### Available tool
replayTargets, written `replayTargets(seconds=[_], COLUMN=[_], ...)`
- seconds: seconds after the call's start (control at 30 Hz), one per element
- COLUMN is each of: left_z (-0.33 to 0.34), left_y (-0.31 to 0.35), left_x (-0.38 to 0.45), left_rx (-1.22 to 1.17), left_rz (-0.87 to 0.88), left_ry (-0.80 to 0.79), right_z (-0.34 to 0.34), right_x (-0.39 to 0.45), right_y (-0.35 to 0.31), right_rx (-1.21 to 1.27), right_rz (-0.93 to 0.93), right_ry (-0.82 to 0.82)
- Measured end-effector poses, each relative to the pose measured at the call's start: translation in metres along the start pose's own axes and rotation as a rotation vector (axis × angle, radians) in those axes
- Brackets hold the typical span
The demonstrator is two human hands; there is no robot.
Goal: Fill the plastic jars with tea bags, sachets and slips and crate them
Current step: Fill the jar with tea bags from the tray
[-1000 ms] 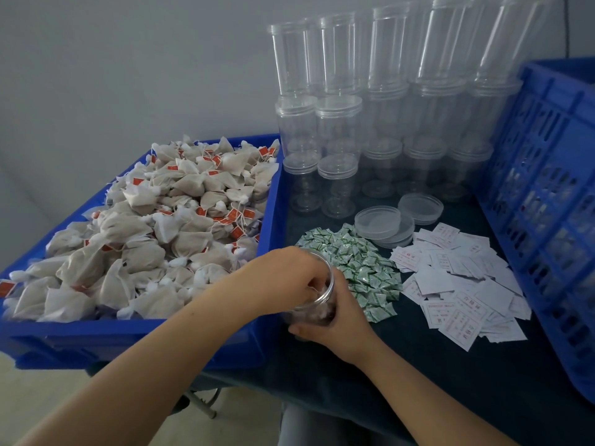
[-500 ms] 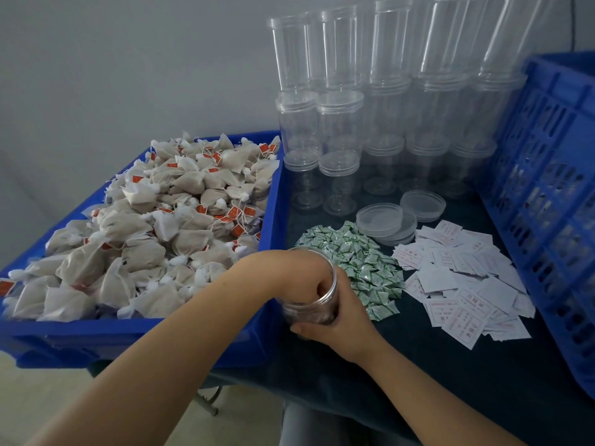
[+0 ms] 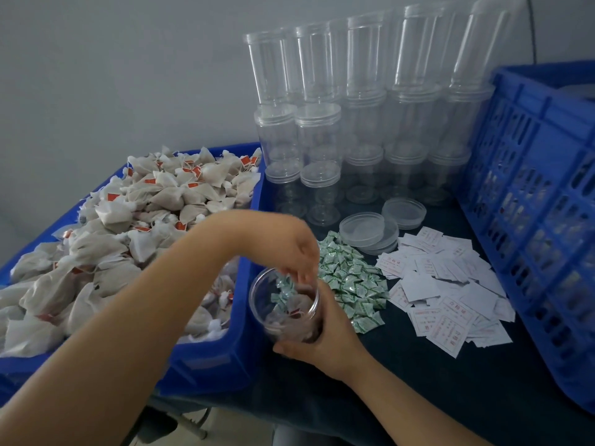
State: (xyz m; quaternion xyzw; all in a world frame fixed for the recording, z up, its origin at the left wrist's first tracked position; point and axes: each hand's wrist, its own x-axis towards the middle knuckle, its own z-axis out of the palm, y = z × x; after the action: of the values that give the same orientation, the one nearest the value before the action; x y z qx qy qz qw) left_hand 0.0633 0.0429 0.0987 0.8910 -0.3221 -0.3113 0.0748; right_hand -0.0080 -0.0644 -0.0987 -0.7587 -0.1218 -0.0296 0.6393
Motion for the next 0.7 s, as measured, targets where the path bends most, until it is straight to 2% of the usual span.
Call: replayTargets(seconds=[0.07, 0.1, 0.17, 0.27, 0.47, 0.7], left_z=[-0.01, -0.012, -0.008, 0.008, 0.033, 0.035], left_y=[-0.009, -0.015, -0.029, -0.047, -0.067, -0.071], left_x=[0.011, 0.022, 0.048, 0.084, 0.117, 0.119], left_rx=[-0.215, -0.243, -0.144, 0.09, 0.26, 0.248], left_rz=[0.035, 0.023, -0.036, -0.113, -0.202, -0.171], left_ry=[0.171, 0.261, 0.366, 0.326, 0.099, 0.137], right_z=[0.0, 0.0, 0.0, -0.001, -0.002, 0.0], right_x=[-0.001, -0.001, -0.002, -0.003, -0.003, -0.004], right_y=[-0.001, -0.002, -0.002, -0.003, -0.002, 0.002], right_rx=[-0.028, -0.038, -0.047, -0.064, -0.089, -0.093], right_rz=[-0.001, -0.001, 0.0, -0.006, -0.032, -0.026], right_ry=[0.009, 0.008, 0.003, 0.008, 0.004, 0.006])
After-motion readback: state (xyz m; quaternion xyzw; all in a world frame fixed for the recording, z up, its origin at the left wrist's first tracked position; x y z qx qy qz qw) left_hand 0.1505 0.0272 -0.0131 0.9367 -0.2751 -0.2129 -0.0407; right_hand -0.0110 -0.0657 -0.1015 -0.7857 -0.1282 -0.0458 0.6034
